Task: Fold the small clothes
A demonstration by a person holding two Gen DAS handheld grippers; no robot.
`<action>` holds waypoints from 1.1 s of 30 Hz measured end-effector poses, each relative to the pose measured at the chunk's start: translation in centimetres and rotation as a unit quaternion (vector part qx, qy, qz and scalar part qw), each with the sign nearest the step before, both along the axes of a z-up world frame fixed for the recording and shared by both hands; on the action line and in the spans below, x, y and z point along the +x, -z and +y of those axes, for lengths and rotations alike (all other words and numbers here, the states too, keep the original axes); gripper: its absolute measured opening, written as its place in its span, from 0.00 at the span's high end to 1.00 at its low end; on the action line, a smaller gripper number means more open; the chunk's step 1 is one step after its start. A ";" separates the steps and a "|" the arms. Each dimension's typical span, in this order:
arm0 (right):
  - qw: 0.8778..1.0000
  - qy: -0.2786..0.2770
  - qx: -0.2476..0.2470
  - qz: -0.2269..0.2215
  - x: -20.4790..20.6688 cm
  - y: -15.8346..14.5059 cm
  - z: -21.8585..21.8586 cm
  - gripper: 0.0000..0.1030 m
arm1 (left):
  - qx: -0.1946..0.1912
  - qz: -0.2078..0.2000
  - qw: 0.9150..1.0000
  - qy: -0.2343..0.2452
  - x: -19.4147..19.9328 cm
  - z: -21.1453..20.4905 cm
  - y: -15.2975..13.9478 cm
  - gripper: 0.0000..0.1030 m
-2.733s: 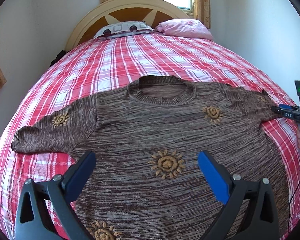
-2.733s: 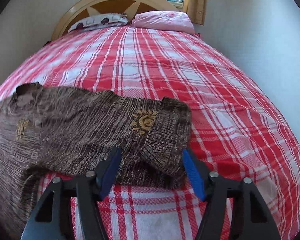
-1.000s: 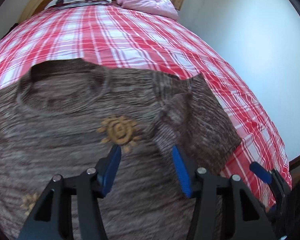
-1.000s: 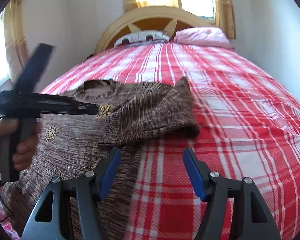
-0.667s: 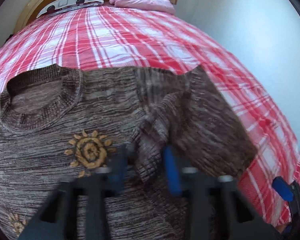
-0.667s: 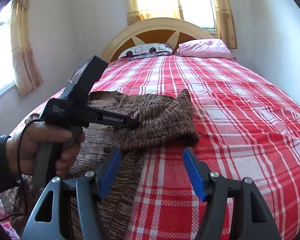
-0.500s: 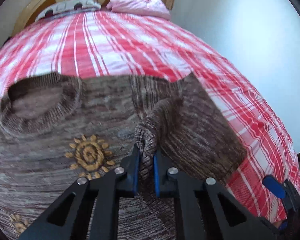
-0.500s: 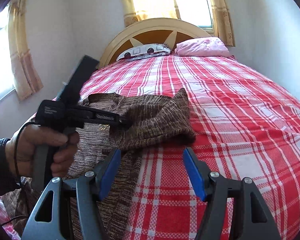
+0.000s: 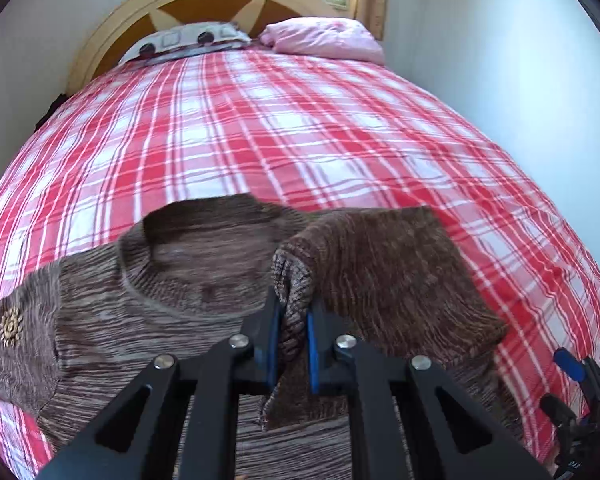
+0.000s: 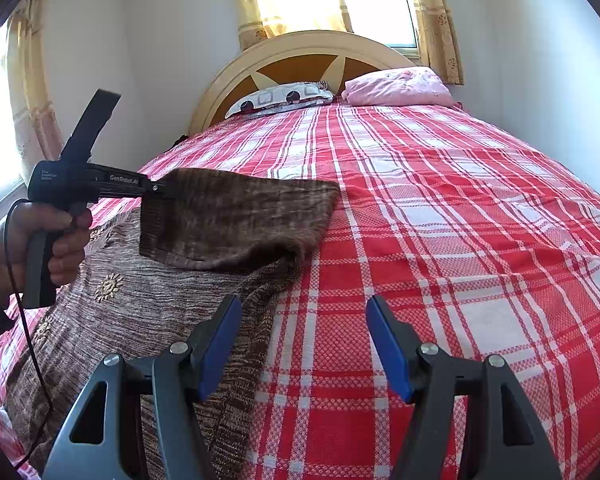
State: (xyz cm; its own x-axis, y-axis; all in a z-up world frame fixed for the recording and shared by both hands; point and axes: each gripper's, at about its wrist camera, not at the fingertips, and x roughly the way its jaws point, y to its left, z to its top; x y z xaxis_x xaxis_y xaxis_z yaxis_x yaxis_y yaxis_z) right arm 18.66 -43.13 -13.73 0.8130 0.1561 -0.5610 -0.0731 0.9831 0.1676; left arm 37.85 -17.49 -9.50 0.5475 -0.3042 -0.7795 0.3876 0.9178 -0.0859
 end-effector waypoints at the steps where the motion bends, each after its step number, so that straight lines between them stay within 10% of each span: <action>1: 1.000 0.000 0.000 0.000 0.0 0.0 0.0 0.36 | 0.006 0.000 1.000 -0.002 0.0 0.1 0.2 0.88; 9: 1.000 0.000 -0.003 0.023 0.7 0.7 0.1 0.36 | 0.044 0.007 0.999 -0.027 1.6 0.7 3.0 0.80; 14: 1.000 -0.003 0.000 0.030 0.7 1.0 0.1 0.36 | 0.138 -0.020 0.988 -0.065 1.8 0.5 5.2 0.30; 19: 0.999 -0.002 -0.001 0.036 0.9 1.1 0.1 0.36 | 0.149 -0.038 0.985 -0.076 0.9 2.1 4.9 0.30; 25: 0.999 0.001 -0.014 0.047 1.2 1.5 0.5 0.36 | 0.017 -0.009 0.996 -0.084 1.0 3.8 3.0 0.31; 31: 0.999 -0.002 -0.019 0.047 1.1 1.5 0.8 0.36 | 0.170 -0.024 0.982 -0.084 1.3 0.6 5.8 0.29; 33: 0.999 -0.004 -0.016 0.048 1.2 1.5 0.7 0.36 | 0.156 -0.035 0.983 -0.090 0.9 1.1 5.8 0.26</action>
